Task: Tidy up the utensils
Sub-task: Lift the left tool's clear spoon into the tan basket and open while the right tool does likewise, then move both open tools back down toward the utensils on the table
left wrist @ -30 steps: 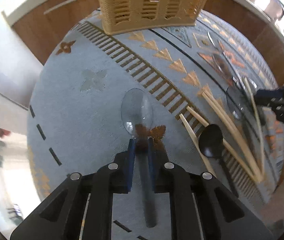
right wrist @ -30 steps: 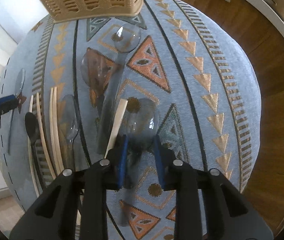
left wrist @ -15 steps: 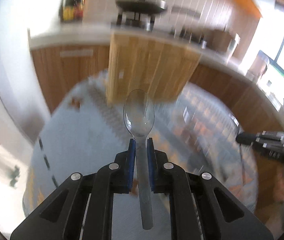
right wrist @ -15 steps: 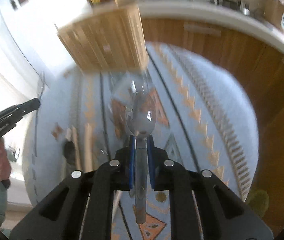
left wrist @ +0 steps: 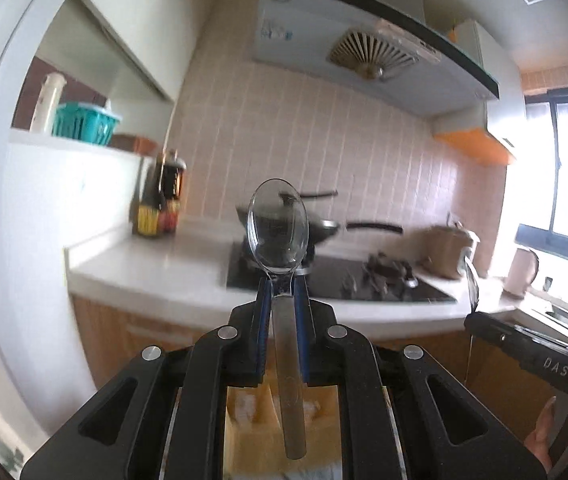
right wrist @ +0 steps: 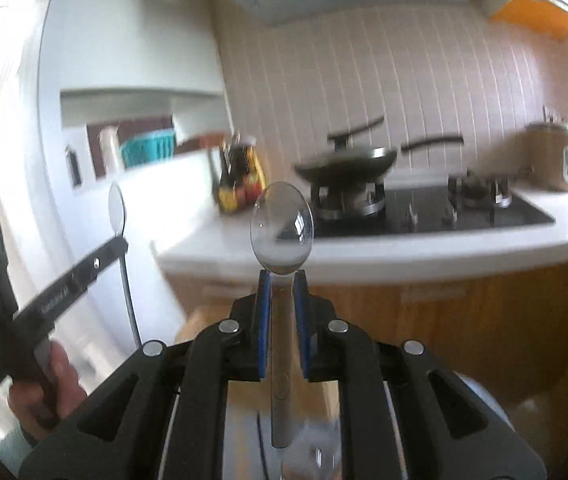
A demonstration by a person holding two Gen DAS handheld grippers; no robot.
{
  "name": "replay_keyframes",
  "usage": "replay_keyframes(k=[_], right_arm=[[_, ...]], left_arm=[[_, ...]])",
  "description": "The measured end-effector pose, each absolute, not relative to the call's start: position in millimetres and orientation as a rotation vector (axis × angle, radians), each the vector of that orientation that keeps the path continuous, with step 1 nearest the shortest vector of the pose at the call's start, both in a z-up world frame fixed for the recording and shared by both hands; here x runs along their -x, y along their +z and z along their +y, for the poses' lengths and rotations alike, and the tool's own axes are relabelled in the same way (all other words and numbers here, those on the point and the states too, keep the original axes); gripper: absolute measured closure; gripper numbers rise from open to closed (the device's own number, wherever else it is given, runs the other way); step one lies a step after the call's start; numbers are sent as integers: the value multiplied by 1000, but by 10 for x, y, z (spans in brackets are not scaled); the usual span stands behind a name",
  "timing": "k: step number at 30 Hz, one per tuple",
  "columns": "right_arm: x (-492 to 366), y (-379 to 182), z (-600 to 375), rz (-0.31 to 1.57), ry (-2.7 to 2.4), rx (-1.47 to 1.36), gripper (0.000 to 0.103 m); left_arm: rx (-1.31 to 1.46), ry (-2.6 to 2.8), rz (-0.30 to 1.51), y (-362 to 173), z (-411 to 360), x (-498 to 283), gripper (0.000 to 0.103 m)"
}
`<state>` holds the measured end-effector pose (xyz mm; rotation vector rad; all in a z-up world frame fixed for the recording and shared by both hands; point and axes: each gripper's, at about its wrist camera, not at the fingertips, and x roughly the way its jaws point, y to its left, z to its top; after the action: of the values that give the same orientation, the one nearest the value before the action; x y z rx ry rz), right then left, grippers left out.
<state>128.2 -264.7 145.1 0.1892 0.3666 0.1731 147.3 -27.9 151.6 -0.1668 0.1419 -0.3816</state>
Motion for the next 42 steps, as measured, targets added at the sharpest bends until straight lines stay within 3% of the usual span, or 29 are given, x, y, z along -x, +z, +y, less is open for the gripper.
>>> replay_keyframes(k=[5, 12, 27, 28, 29, 31, 32, 34, 42], right_arm=[[-1728, 1434, -2567, 295, 122, -183, 93], [-2144, 943, -2441, 327, 60, -121, 93], [-1912, 496, -2482, 356, 52, -159, 92], [-1876, 493, -2478, 360, 56, -161, 91], [-1858, 492, -2471, 363, 59, -160, 89], [-1786, 500, -2446, 368, 54, -144, 79], [-1722, 510, -2437, 359, 47, -137, 64], [-1574, 532, -2423, 338, 45, -127, 47], [-1121, 650, -2469, 420, 45, -95, 47]], left_arm=[[162, -357, 132, 1349, -410, -1861, 94], [172, -297, 171, 957, -377, -2262, 93], [157, -301, 225, 619, -302, -2299, 92], [158, -301, 225, 613, -298, -2282, 88], [157, -300, 226, 610, -288, -2259, 82], [155, -295, 227, 623, -247, -2208, 81], [158, -299, 227, 633, -228, -2180, 81], [160, -313, 234, 660, -186, -2120, 81], [184, -381, 298, 801, 32, -1722, 81]])
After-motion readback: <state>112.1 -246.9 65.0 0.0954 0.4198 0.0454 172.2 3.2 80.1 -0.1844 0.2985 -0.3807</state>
